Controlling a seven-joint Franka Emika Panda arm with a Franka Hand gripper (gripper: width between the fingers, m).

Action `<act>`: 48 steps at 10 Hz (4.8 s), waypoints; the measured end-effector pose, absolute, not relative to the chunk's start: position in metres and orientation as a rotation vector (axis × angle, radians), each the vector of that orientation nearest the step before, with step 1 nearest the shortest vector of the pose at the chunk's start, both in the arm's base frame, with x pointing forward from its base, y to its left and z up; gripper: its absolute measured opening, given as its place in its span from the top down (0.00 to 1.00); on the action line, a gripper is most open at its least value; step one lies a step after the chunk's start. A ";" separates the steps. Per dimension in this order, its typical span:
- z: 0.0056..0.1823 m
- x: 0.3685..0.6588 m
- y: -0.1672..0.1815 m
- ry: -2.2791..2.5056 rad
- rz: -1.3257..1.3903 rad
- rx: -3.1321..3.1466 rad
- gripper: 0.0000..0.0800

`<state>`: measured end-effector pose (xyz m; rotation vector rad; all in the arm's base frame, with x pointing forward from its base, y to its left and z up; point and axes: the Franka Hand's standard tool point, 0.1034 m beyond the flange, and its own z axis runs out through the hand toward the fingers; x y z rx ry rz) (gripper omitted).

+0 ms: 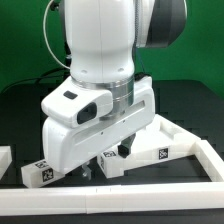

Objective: Assemble one leg

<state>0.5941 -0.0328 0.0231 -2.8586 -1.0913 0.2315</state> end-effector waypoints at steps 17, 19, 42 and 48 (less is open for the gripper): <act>0.007 0.588 -0.040 -0.535 0.284 -2.955 0.19; 0.006 0.587 -0.035 -0.545 0.279 -2.955 0.19; 0.015 0.494 -0.151 -0.505 0.228 -3.029 0.63; 0.006 0.489 -0.157 -0.513 0.223 -3.032 0.53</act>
Offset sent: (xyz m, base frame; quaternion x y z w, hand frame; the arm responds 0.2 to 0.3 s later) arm 0.0000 0.0000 0.0000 0.0000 0.0000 0.0000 1.0000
